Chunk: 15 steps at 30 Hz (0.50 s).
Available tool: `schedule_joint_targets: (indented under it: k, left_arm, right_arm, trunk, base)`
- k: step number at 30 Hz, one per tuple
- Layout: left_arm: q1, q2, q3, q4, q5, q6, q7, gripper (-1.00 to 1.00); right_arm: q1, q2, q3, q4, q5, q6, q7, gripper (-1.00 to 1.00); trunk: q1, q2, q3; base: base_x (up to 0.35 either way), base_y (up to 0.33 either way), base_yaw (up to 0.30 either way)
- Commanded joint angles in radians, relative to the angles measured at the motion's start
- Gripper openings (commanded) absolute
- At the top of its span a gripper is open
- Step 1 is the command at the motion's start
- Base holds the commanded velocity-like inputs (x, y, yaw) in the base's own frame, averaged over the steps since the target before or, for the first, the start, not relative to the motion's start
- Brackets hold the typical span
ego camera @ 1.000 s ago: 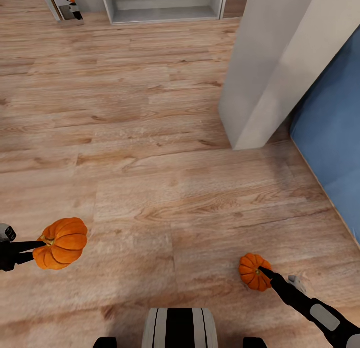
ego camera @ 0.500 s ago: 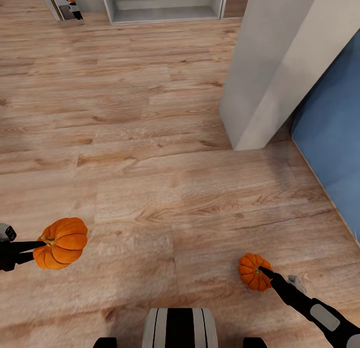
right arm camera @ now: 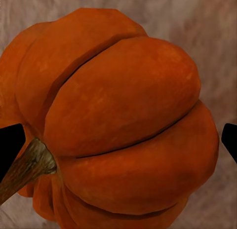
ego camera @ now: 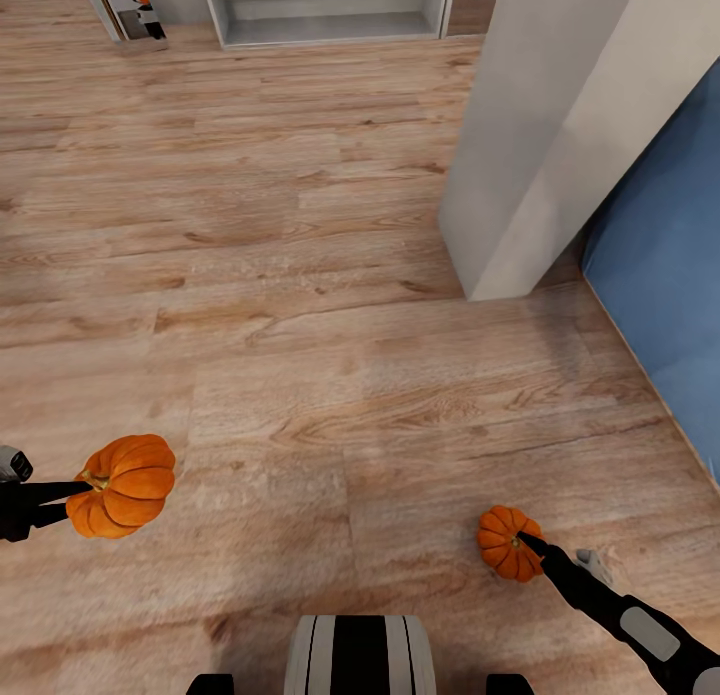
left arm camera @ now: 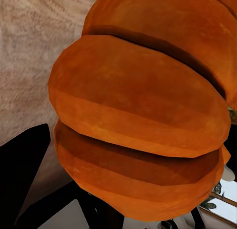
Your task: Place each of the two pumpkins and all three candles from the living room inside a cabinet in the living room (use any cabinet), then make sure every cabinet is closed, and position the cauldron so it is next to a table in the living room.
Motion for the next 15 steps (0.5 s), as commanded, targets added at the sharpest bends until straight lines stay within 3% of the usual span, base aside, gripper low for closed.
schedule_joint_targets:
  k: [1, 12, 13, 15]
  left_arm:
    - [-0.001, 0.001, -0.004, 0.001, 0.004, 0.005, 0.001, -1.00]
    - [-0.001, 0.001, -0.004, 0.001, 0.004, 0.005, 0.001, -1.00]
    - [-0.001, 0.001, -0.004, 0.001, 0.004, 0.005, 0.001, -1.00]
    - [-0.001, 0.001, -0.003, 0.001, 0.004, 0.005, 0.001, -1.00]
  right_arm:
    - [0.000, -0.001, 0.005, 0.000, -0.011, 0.005, 0.002, 1.00]
    - [0.000, -0.001, 0.005, 0.000, -0.010, 0.005, 0.002, 1.00]
    - [0.000, -0.001, 0.005, 0.000, -0.010, 0.005, 0.002, -1.00]
    - [0.000, -0.001, 0.005, 0.000, -0.010, 0.005, 0.002, -1.00]
  trunk:
    - [0.000, 0.000, -0.001]
    - [0.000, 0.000, -0.001]
    - [0.000, 0.000, -0.001]
    - [0.000, 0.000, -0.001]
  base:
    - [0.000, 0.000, 0.000]
    - [0.000, 0.000, 0.000]
    - [0.000, 0.000, 0.000]
    - [0.000, 0.000, 0.000]
